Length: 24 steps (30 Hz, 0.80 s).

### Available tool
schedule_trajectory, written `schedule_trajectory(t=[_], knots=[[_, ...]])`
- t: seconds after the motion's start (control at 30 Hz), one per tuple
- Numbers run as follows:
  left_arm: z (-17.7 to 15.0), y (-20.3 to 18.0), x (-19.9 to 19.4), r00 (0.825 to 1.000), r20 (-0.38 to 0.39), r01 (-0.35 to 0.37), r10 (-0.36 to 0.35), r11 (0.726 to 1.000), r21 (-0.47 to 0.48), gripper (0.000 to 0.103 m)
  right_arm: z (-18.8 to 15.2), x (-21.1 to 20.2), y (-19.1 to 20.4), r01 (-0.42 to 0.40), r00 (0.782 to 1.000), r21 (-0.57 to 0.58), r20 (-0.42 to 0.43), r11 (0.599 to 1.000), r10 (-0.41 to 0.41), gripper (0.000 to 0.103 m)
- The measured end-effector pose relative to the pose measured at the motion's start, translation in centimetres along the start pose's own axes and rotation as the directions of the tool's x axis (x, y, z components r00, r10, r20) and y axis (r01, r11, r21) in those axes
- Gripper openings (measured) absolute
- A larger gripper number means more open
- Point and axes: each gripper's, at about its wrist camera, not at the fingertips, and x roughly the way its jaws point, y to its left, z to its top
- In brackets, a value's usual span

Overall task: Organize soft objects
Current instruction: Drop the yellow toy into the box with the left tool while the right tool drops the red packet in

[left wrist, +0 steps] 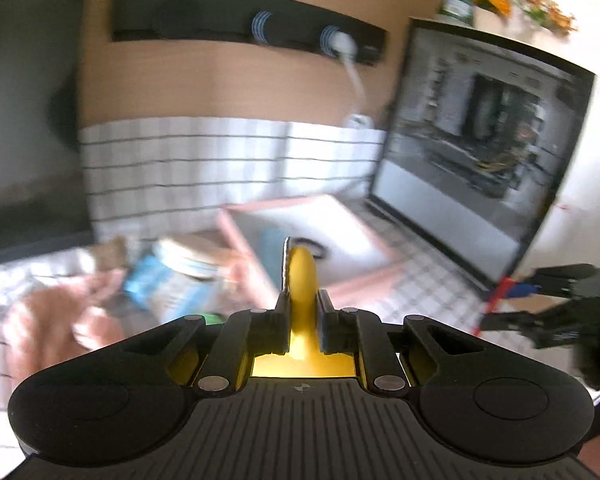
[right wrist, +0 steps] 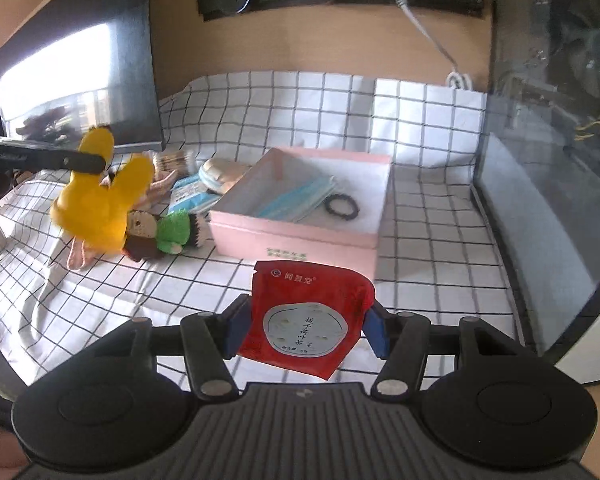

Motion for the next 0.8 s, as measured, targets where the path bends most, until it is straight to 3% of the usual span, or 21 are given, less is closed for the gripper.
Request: schedule_trajectory(t=[0.2,0.27,0.33,0.43,0.53,0.7,0.8], knots=[[3.3,-5.8,3.0,0.999,0.004,0.032,-0.032,0.994,0.100,0.014,-0.6,-0.5,-2.8,-0.037,0.999,0.020,0.033,0.999,0.036,0.058],[5.7,-7.3,4.1,0.998,0.053,0.016,-0.024,0.988,0.156,0.014,-0.8,-0.7,-3.6,-0.040,0.998,0.046,0.041,0.998,0.038,0.058],[7.9,-8.0,5.4,0.990,0.138,-0.045,0.019,0.981,0.189,0.017,-1.1,-1.0,-4.2,-0.047,0.998,0.077,0.052,0.996,0.043,0.058],[10.4,-6.9,7.8,0.972,0.223,-0.088,0.071,0.994,0.069,0.020,-1.5,-1.3,-4.5,-0.030,0.998,0.070,0.062,0.997,0.026,0.058],[9.9,-5.3,9.9,0.976,0.200,-0.074,0.089,0.994,-0.080,0.021,-1.9,-1.5,-4.7,-0.025,0.998,0.061,0.063,0.998,0.021,0.058],[4.2,-3.2,11.2,0.988,0.096,-0.099,0.122,0.972,-0.215,0.021,-1.7,-0.8,-4.6,-0.017,0.998,0.055,0.059,0.998,0.014,0.058],[0.3,-2.4,10.5,0.990,0.028,-0.121,0.135,0.947,-0.298,0.021,0.4,-0.3,-4.5,-0.045,0.995,0.037,0.090,0.998,0.041,0.058]])
